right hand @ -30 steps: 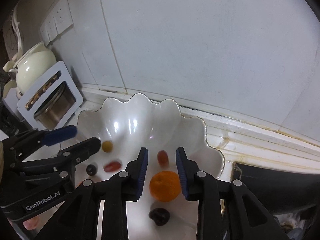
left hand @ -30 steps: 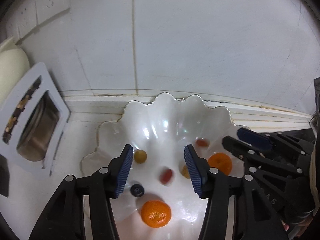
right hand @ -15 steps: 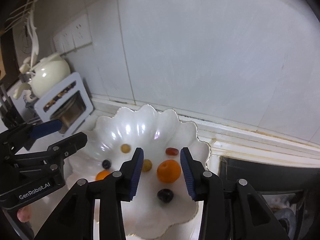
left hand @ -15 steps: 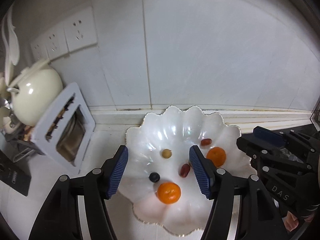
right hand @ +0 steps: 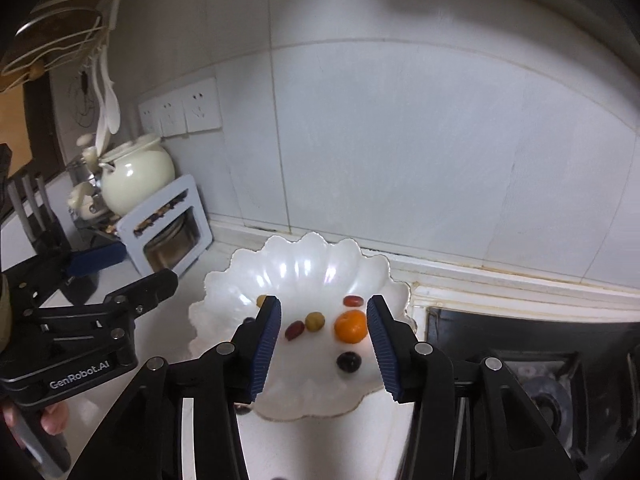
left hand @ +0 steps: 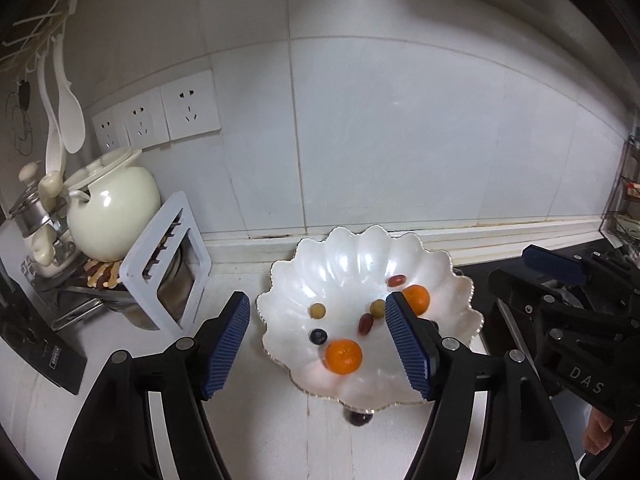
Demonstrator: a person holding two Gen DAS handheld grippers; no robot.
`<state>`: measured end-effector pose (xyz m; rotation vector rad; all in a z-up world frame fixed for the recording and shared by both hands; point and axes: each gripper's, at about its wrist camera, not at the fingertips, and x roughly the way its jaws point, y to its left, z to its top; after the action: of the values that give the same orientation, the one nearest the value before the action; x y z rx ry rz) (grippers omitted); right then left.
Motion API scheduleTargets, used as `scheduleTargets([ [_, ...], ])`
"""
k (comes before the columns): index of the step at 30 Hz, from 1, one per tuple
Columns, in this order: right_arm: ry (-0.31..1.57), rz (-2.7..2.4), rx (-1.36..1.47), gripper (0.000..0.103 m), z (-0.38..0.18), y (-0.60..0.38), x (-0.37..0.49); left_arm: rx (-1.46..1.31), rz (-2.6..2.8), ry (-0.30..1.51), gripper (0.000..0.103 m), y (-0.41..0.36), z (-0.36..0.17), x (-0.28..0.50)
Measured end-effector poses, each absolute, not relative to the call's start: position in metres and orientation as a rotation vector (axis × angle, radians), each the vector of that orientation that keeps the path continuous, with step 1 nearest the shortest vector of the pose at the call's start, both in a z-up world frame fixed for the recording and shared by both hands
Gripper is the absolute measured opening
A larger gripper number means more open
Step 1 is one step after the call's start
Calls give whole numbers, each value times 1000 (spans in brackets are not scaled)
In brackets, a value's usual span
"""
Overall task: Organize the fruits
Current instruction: 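Withdraw both open tools from the bowl toward the remaining dark fruits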
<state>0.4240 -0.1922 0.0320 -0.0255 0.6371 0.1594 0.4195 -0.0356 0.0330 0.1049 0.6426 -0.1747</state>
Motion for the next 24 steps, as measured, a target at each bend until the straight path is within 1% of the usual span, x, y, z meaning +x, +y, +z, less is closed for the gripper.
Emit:
scheduleTargets([
  [3, 612, 146, -37, 46, 37, -188, 407, 109, -192, 633, 72, -32, 35, 408],
  [11, 584, 128, -39, 46, 39, -182, 365, 144, -239, 617, 72, -23, 34, 372],
  [24, 600, 104, -1, 46, 15, -169, 323, 196, -269, 590, 72, -10, 20, 330],
])
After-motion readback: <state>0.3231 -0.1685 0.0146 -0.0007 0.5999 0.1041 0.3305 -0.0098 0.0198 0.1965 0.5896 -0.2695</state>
